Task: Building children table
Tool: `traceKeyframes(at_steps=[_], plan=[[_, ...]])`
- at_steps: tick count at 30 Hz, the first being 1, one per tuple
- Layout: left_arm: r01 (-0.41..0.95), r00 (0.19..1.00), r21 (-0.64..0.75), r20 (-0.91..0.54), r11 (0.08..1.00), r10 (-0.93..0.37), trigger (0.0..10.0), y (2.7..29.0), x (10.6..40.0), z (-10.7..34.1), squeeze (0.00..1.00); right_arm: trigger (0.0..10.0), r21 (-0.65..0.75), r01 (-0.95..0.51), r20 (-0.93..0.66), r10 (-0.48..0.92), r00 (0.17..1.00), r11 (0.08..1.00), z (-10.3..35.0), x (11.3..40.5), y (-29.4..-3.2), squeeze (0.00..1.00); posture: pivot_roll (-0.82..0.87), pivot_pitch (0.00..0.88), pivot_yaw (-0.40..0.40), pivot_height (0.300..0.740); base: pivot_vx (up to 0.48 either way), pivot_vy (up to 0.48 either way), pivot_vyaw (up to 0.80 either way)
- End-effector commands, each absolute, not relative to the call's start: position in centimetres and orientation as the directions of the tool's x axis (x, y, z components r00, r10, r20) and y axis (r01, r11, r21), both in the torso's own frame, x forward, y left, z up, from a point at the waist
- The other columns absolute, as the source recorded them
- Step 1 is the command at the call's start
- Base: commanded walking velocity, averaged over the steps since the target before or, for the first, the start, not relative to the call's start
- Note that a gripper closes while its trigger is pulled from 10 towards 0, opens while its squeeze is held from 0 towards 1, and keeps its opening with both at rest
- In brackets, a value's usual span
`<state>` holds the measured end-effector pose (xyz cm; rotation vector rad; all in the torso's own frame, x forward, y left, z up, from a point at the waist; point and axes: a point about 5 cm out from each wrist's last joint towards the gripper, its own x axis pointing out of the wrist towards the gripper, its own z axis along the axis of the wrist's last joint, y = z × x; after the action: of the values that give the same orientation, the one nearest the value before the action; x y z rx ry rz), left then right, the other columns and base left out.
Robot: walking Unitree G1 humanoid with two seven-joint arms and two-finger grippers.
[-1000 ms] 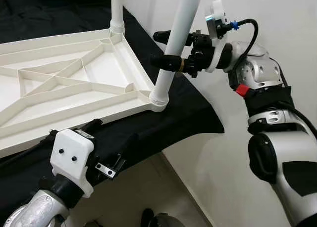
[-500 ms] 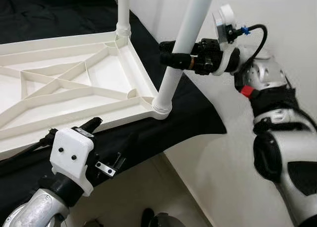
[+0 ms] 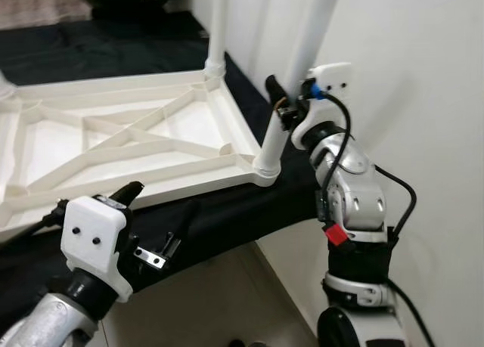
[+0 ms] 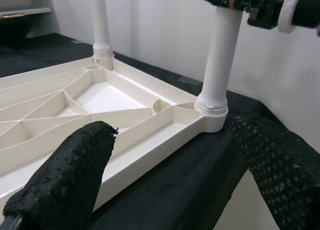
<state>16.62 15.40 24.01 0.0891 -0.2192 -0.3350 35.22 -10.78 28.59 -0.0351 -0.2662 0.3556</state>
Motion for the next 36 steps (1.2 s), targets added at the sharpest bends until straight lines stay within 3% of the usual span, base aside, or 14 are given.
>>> traceKeyframes(at_steps=[1, 5, 6, 7, 11, 12, 16, 22, 23, 26, 27, 34, 35, 36], plan=[[0.315, 0.924, 0.121, 0.185, 0.941, -0.333, 10.0, 15.4, 16.6, 23.9, 0.0, 0.0, -0.078, -0.372, 0.041, 0.376, 0.926, 0.925, 24.0, 36.0, -10.5, 0.0, 0.05, 0.239, -0.154, 0.74, 0.0, 0.0, 0.0], [0.319, 0.923, 0.124, 0.186, 0.94, -0.338, 10.0, 15.3, 16.6, 23.9, 0.0, 0.0, -0.067, -0.384, 0.05, 0.387, 0.921, 0.921, 24.2, 36.3, -10.1, 0.0, 0.06, 0.237, -0.154, 0.74, 0.0, 0.0, 0.0], [0.324, 0.921, 0.13, 0.183, 0.937, -0.344, 10.0, 15.3, 16.6, 23.9, 0.0, 3.6, -0.052, -0.365, 0.048, 0.368, 0.929, 0.929, 24.4, 36.2, -9.7, 0.0, 0.07, 0.243, -0.156, 0.74, 0.0, 0.0, 0.0], [0.329, 0.92, 0.132, 0.178, 0.935, -0.349, 10.0, 15.3, 16.6, 23.9, 0.0, 10.0, -0.034, -0.367, 0.062, 0.369, 0.927, 0.929, 25.2, 35.9, -9.2, 0.0, 0.07, 0.251, -0.154, 0.74, 0.0, 0.0, 0.0], [0.338, 0.92, 0.135, 0.16, 0.931, -0.357, 10.0, 15.4, 16.5, 23.7, 0.0, 10.0, -0.031, -0.521, 0.121, 0.521, 0.845, 0.853, 27.3, 35.6, -8.4, 0.04, 0.08, 0.262, -0.156, 0.74, 0.0, 0.0, 0.0], [0.34, 0.92, 0.135, 0.155, 0.931, -0.359, 10.0, 15.4, 16.4, 23.6, 0.0, 10.0, -0.044, -0.611, 0.142, 0.61, 0.779, 0.791, 28.0, 35.4, -8.3, 1.0, 0.08, 0.264, -0.156, 0.74, 0.0, 0.0, 0.0], [0.345, 0.921, 0.126, 0.146, 0.93, -0.362, 10.0, 15.4, 16.3, 23.4, 0.0, 10.0, -0.205, -0.87, 0.153, 0.892, 0.424, 0.449, 30.0, 34.2, -10.0, 1.0, 0.09, 0.279, -0.154, 0.74, 0.0, 0.0, 0.0], [0.365, 0.918, 0.129, 0.119, 0.922, -0.379, 10.0, 15.0, 16.2, 23.0, 0.0, 10.0, -0.313, -0.906, 0.057, 0.958, 0.28, 0.284, 31.7, 35.4, -12.6, 1.0, 0.1, 0.293, -0.161, 0.74, 0.0, 0.0, 0.0], [0.364, 0.918, 0.13, 0.116, 0.922, -0.379, 10.0, 15.1, 16.1, 22.9, 0.0, 10.0, -0.313, -0.912, 0.044, 0.964, 0.264, 0.264, 31.8, 35.5, -12.8, 0.58, 0.1, 0.296, -0.165, 0.74, 0.0, 0.0, 0.0], [0.354, 0.922, 0.139, 0.112, 0.925, -0.37, 10.0, 15.4, 16.1, 23.0, 0.0, 10.0, -0.289, -0.937, 0.003, 0.979, 0.203, 0.195, 31.8, 35.5, -13.4, 0.58, 0.1, 0.301, -0.169, 0.74, 0.0, 0.0, 0.0], [0.349, 0.924, 0.145, 0.112, 0.926, -0.366, 10.0, 15.5, 16.1, 23.0, 0.0, 10.0, -0.295, -0.939, -0.025, 0.981, 0.193, 0.177, 31.9, 35.7, -13.7, 0.0, 0.11, 0.303, -0.172, 0.74, 0.0, 0.0, 0.0], [0.344, 0.925, 0.151, 0.116, 0.927, -0.362, 10.0, 15.5, 16.1, 23.1, 0.0, 10.0, -0.312, -0.944, -0.009, 0.993, 0.119, 0.11, 33.6, 36.5, -14.7, 0.0, 0.11, 0.293, -0.177, 0.74, 0.0, 0.0, 0.0], [0.346, 0.924, 0.15, 0.118, 0.926, -0.364, 10.0, 15.5, 16.1, 23.1, 0.0, 9.4, -0.304, -0.946, -0.002, 0.993, 0.116, 0.11, 33.9, 36.6, -15.1, 0.0, 0.11, 0.292, -0.18, 0.74, 0.0, 0.0, 0.0], [0.347, 0.923, 0.149, 0.119, 0.926, -0.365, 10.0, 15.4, 16.1, 23.0, 0.0, 0.0, -0.288, -0.95, 0.01, 0.992, 0.124, 0.122, 34.1, 36.7, -15.4, 0.0, 0.11, 0.29, -0.182, 0.74, 0.0, 0.0, 0.0]])
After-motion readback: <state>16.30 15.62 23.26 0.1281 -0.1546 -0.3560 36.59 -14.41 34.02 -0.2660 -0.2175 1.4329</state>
